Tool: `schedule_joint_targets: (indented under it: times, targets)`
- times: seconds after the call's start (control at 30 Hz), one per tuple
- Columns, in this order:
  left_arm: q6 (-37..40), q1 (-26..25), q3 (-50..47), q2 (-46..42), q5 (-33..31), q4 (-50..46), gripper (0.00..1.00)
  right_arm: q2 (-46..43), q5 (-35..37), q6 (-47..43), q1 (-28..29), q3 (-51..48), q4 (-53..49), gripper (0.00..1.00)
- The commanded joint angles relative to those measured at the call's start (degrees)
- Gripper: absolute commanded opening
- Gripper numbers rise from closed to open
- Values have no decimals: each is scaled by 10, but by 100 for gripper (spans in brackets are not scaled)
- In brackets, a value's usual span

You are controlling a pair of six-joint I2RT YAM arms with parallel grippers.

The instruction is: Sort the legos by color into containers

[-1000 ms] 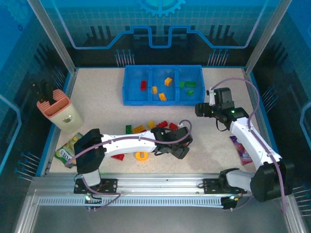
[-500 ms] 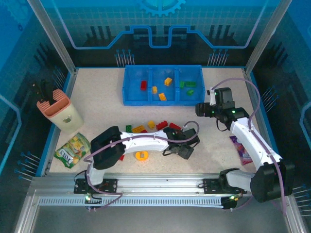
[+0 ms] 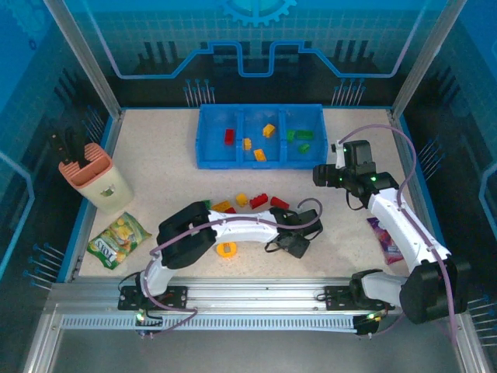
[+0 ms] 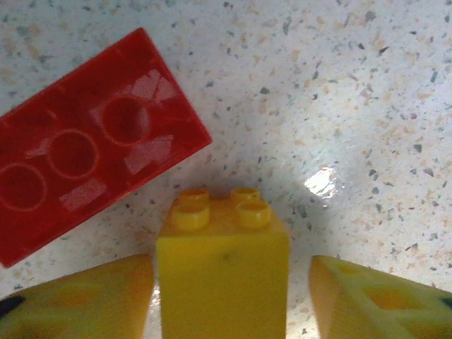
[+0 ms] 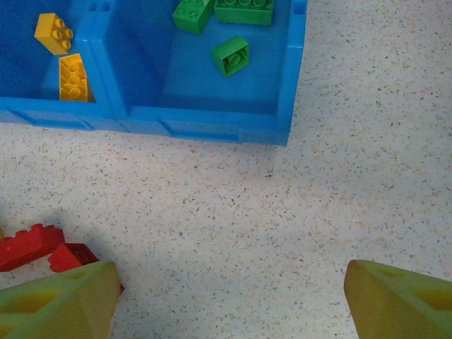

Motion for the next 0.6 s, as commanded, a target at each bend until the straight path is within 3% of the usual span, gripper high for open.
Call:
schedule_joint_targets:
  times: [0.0,0.23,0.4,0.57]
  targets:
    - [-5,-3,23,20,21,-6,52,-17,-1,1,-9,-5,8,84]
    - [-16,-1,14,15,9,-32,27,-27,8,2,-9,-15,18,84]
    - [-24,22,-31,-57,-25,-25,23,-27,30,10,-9,-20,27,84]
    - [-11,92,-48,-147,-52,3,23,-68,29,11,-10,-39,47,84]
